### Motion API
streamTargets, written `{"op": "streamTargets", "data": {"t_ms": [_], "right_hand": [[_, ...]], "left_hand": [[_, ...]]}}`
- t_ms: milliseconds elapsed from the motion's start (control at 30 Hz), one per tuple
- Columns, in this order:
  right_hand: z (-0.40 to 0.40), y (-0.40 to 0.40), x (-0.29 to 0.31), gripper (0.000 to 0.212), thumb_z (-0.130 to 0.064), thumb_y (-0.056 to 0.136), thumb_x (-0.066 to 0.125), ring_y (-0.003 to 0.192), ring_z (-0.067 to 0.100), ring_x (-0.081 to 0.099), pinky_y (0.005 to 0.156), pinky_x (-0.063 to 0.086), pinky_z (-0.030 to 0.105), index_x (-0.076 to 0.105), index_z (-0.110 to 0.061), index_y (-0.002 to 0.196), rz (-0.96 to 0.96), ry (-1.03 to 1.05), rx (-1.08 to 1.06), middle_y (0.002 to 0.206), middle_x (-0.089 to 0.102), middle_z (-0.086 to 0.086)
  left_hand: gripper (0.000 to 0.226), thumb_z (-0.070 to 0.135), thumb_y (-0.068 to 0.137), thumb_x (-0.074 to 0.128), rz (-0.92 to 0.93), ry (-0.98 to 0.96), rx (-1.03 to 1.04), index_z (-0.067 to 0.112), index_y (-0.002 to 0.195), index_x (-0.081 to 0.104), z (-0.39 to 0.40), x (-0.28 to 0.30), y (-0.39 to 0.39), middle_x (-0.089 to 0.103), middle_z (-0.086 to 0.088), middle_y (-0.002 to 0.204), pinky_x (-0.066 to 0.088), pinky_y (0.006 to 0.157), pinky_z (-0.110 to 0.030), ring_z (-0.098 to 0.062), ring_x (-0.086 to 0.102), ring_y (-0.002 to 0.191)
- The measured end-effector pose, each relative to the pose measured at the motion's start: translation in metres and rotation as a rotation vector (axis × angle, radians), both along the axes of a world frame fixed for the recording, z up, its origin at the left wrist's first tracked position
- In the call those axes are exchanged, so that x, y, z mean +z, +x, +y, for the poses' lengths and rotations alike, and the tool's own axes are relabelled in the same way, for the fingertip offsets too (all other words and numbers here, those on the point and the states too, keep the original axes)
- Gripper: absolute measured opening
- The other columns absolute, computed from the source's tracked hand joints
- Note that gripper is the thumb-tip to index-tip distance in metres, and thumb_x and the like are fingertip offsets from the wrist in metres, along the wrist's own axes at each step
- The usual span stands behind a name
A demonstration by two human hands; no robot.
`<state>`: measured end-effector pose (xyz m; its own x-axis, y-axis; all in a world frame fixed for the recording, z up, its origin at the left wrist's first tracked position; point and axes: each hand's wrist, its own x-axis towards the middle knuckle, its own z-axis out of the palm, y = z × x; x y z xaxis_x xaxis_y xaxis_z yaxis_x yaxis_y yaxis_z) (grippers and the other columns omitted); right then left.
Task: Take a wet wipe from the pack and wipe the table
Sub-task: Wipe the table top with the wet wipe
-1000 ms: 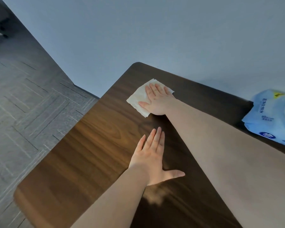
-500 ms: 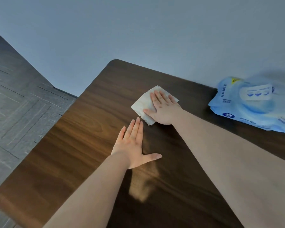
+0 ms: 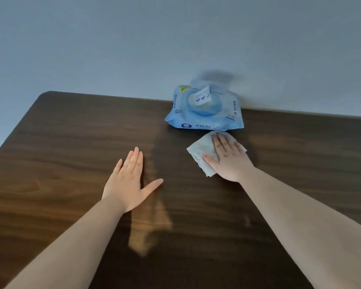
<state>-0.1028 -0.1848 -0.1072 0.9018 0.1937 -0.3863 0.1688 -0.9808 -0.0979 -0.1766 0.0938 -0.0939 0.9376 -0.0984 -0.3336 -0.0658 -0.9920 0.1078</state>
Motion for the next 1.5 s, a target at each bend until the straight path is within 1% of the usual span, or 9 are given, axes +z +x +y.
{"op": "streamTargets", "data": {"t_ms": [133,333,500,633,800,967,1267,1367,1500], "right_hand": [[-0.089,-0.018,-0.002,0.08,-0.069,0.089,0.007,0.146,0.016,-0.013,0.118,-0.006,0.038,-0.016,-0.021,0.149,0.017,-0.035,-0.206,0.16,-0.015,0.0],[-0.217,-0.046,-0.002,0.081,-0.067,0.09,0.014,0.148,0.02,-0.006,0.12,0.0,0.041,-0.005,-0.016,0.151,-0.045,-0.052,-0.51,0.161,-0.006,0.003],[-0.302,-0.061,-0.002,0.082,-0.068,0.09,0.011,0.147,0.022,-0.007,0.119,-0.001,0.042,-0.009,-0.017,0.15,-0.015,-0.081,-0.691,0.161,-0.009,0.004],[-0.351,-0.076,-0.001,0.08,-0.067,0.09,0.01,0.147,0.022,-0.008,0.119,-0.003,0.041,-0.01,-0.018,0.15,-0.021,-0.092,-0.807,0.161,-0.01,0.003],[-0.403,-0.087,0.0,0.08,-0.068,0.09,0.009,0.147,0.022,-0.009,0.119,-0.005,0.041,-0.01,-0.018,0.15,-0.025,-0.093,-0.907,0.161,-0.01,0.003],[-0.422,-0.088,-0.002,0.082,-0.07,0.088,0.007,0.147,0.022,-0.009,0.118,-0.005,0.041,-0.01,-0.019,0.151,-0.028,-0.1,-0.96,0.161,-0.01,0.004],[-0.41,-0.107,0.001,0.08,-0.066,0.091,0.008,0.147,0.024,-0.009,0.118,-0.005,0.042,-0.01,-0.015,0.15,-0.008,-0.085,-1.03,0.161,-0.01,0.007],[-0.395,-0.127,0.002,0.08,-0.065,0.092,0.007,0.147,0.025,-0.007,0.118,-0.003,0.042,-0.01,-0.013,0.15,0.006,-0.102,-0.957,0.16,-0.01,0.008],[-0.363,-0.146,0.004,0.079,-0.063,0.092,0.007,0.147,0.024,-0.009,0.118,-0.003,0.043,-0.011,-0.013,0.15,0.026,-0.117,-0.754,0.16,-0.011,0.008]], "left_hand": [[0.099,0.08,0.076,0.011,0.029,-0.054,-0.146,0.017,0.149,-0.011,-0.086,-0.005,0.018,-0.016,0.002,0.158,-0.004,0.117,-0.036,-0.013,-0.015,0.144],[0.094,0.079,0.08,0.01,-0.014,-0.062,-0.352,0.019,0.147,-0.016,-0.198,-0.012,0.032,-0.019,0.003,0.157,-0.009,0.115,-0.035,-0.011,-0.019,0.142],[0.096,0.08,0.079,0.009,-0.025,-0.091,-0.495,0.018,0.149,-0.013,-0.289,-0.016,0.044,-0.018,0.003,0.158,-0.009,0.117,-0.035,-0.009,-0.019,0.142],[0.098,0.082,0.077,0.003,-0.092,-0.062,-0.508,0.018,0.149,-0.011,-0.33,-0.023,0.043,-0.015,0.004,0.158,-0.009,0.117,-0.037,-0.009,-0.018,0.143],[0.097,0.082,0.075,0.0,-0.097,0.011,-0.493,0.019,0.147,-0.015,-0.336,-0.02,0.045,-0.018,0.005,0.157,-0.008,0.118,-0.037,-0.009,-0.02,0.142],[0.098,0.082,0.074,0.002,-0.105,-0.001,-0.485,0.02,0.148,-0.012,-0.337,-0.019,0.044,-0.017,0.006,0.157,-0.008,0.118,-0.037,-0.008,-0.017,0.142],[0.099,0.083,0.075,0.006,-0.113,-0.035,-0.479,0.019,0.15,-0.006,-0.337,-0.023,0.042,-0.012,0.005,0.159,-0.006,0.118,-0.037,-0.009,-0.014,0.144],[0.101,0.083,0.074,0.007,-0.088,-0.046,-0.468,0.018,0.15,-0.007,-0.337,-0.021,0.04,-0.012,0.004,0.159,-0.006,0.118,-0.037,-0.01,-0.014,0.144],[0.104,0.083,0.074,0.014,-0.017,-0.077,-0.45,0.016,0.15,-0.008,-0.318,-0.013,0.027,-0.013,0.002,0.159,-0.003,0.118,-0.037,-0.012,-0.013,0.145]]}}
